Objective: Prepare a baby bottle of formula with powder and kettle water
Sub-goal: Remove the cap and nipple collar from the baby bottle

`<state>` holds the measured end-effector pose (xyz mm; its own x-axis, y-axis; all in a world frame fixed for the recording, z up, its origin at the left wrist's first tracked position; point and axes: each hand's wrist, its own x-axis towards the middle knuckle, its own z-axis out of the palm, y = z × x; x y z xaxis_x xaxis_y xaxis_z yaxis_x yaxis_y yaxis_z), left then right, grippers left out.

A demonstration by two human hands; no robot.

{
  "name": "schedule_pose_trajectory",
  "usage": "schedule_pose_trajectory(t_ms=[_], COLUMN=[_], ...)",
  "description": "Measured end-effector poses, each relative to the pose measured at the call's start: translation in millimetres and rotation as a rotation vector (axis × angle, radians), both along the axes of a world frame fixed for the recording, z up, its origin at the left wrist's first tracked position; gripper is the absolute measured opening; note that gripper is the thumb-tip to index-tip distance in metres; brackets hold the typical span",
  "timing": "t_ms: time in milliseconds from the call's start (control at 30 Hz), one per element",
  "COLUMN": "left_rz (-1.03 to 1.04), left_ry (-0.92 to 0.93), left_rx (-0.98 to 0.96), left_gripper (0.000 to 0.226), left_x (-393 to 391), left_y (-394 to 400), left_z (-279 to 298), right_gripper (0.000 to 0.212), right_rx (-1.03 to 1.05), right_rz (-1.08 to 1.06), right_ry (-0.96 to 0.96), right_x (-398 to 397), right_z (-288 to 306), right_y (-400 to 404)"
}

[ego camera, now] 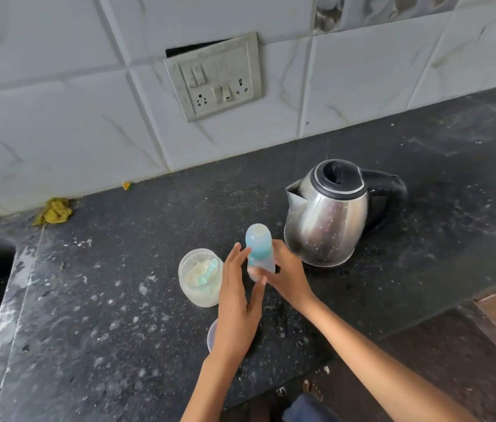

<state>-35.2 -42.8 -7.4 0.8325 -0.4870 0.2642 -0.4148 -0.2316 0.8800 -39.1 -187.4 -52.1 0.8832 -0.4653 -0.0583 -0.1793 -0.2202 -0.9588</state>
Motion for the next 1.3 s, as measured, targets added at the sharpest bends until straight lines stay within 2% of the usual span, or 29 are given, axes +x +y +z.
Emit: schedule_pose_trajectory(t_ms=[167,400,533,967,1200,1300], left_rz=[-0.068,-0.458,-0.551,-0.197,0.05,0.061], left_ry=[0.049,0.31,0.292,-0.035,-0.015,0.053], left_rx=[0.007,0.029,0.067,0.005,-0.063,-0.045], left_gripper=[0.064,0.075,0.072,0.059,0.058,0.058], left_x=[13.4,42.6,53.7,28.7,17.6,22.7], left_y=[-4.9,-6.4,-8.4,-13.5,-23.3,-19.2], left_z=[6.8,27.1,33.5,22.5,24.1,25.3], right_gripper=[0.051,0.052,0.048,0.051,0.065,0.056], right_rx=[0.361,0.347,0.326,0.335,0.104,0.203], right_rz=[0.31,0.551,0.593,0.375,0.19,0.251], right_ry=[0.066,0.18,0.194,0.05,-0.081,-0.051], right_x=[-30.9,-40.2,-41.1,-43.4,-43.0,-44.0], right_z=[29.6,51.9,57.6,41.9,34.9,35.6], right_y=[-24.7,-47.7,-47.8,-27.7,-1.4,-8.0])
